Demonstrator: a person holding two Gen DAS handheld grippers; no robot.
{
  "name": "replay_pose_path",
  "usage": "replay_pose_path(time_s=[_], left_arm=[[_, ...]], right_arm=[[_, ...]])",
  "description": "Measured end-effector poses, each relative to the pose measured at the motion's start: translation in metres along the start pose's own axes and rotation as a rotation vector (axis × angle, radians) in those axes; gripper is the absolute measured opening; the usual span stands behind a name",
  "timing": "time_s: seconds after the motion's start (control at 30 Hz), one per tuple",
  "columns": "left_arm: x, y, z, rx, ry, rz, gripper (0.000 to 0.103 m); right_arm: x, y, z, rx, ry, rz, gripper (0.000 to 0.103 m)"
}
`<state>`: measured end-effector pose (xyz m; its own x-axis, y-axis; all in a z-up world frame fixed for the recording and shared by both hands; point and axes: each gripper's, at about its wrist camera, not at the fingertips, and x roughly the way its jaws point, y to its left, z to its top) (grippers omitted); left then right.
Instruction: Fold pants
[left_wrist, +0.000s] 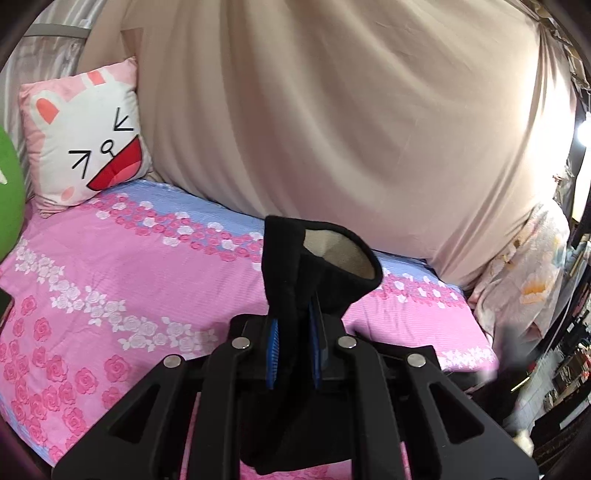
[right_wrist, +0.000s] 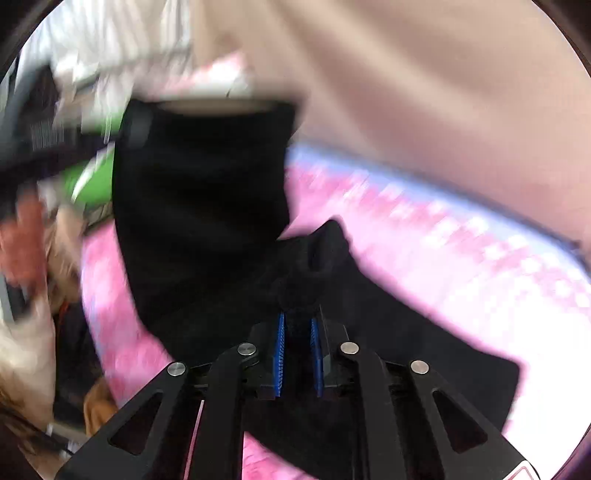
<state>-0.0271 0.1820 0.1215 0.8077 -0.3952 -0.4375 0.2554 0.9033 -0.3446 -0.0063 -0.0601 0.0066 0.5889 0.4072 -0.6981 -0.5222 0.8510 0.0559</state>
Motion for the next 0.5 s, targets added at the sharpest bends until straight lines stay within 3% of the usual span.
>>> replay_pose_path(time_s=[0.03, 0.07, 0.13, 0.23, 0.43, 0.5], left_arm=[[0.001, -0.004, 0.0, 0.002, 0.002, -0.005, 0.013], [0.001, -0.007, 0.0, 0.006, 0.006, -0.011, 0.013], [0.002, -0.019, 0.0, 0.025, 0.017, -0.02, 0.013], [0.004, -0.048, -0.002, 0.096, 0.041, -0.045, 0.013], [0.02, -0.131, -0.026, 0.254, 0.115, -0.198, 0.015], [0.045, -0.163, -0.05, 0.298, 0.197, -0.262, 0.022]], right_arm=[[0.03, 0.01, -0.013, -0.022, 0.095, 0.044, 0.017], [0.046, 0.016, -0.019, -0.031, 0.136, 0.069, 0.018], [0.047, 0.027, -0.03, -0.057, 0.091, 0.074, 0.04], [0.01, 0.013, -0.031, 0.014, 0.024, 0.151, 0.056], [-0.081, -0.081, -0.073, 0.279, -0.099, -0.027, 0.059], [-0.101, -0.112, -0.094, 0.384, -0.113, -0.062, 0.06]])
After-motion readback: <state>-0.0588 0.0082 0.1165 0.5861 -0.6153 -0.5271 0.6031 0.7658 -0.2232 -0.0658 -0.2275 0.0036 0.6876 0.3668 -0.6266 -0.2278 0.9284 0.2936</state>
